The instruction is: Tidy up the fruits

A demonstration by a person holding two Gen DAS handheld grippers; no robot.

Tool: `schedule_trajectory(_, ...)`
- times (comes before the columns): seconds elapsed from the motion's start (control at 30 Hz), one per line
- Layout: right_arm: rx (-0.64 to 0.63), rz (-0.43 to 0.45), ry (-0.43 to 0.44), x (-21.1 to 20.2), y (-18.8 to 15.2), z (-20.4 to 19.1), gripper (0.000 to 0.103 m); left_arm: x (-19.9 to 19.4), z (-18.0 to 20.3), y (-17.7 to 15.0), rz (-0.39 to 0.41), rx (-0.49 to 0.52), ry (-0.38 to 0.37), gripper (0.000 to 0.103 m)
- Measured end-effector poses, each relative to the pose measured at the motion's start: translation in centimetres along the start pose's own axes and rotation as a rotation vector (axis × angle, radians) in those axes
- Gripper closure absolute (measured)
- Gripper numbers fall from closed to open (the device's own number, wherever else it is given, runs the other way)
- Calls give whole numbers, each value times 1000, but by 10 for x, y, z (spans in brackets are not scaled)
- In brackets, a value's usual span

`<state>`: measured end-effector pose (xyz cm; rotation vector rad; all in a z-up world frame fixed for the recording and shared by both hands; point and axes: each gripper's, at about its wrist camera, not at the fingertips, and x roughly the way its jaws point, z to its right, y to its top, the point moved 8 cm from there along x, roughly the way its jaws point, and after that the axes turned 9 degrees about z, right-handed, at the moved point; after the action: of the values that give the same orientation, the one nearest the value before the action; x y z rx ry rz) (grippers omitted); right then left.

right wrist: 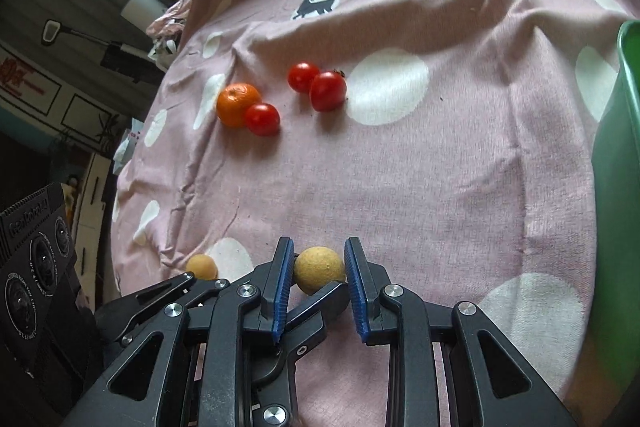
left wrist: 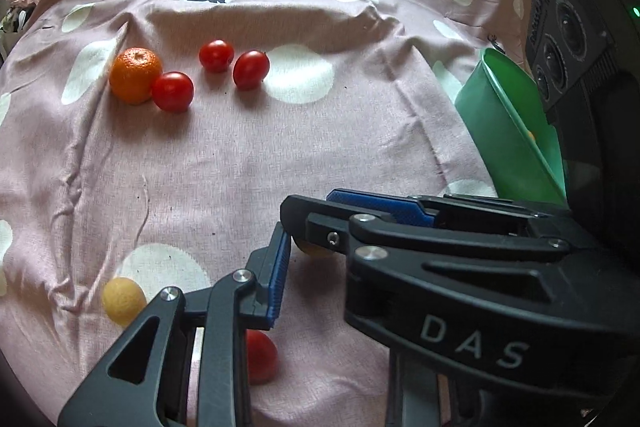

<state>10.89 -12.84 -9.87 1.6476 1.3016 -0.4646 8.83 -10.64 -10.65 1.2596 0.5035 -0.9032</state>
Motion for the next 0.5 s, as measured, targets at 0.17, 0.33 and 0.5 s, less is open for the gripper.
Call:
schedule_trajectory(0.17,-36,28,-44,-4,8,1,62,-12,-21,8,9,-52,3,75)
schedule_trajectory(0.33,-27,89,-27,-11,44,-6,58,-33,-67,35,95,-127,90,74)
schedule_trajectory(0.5,-80,121,21,13,81,-40,58,-39,-101,65,196,-175,174,74)
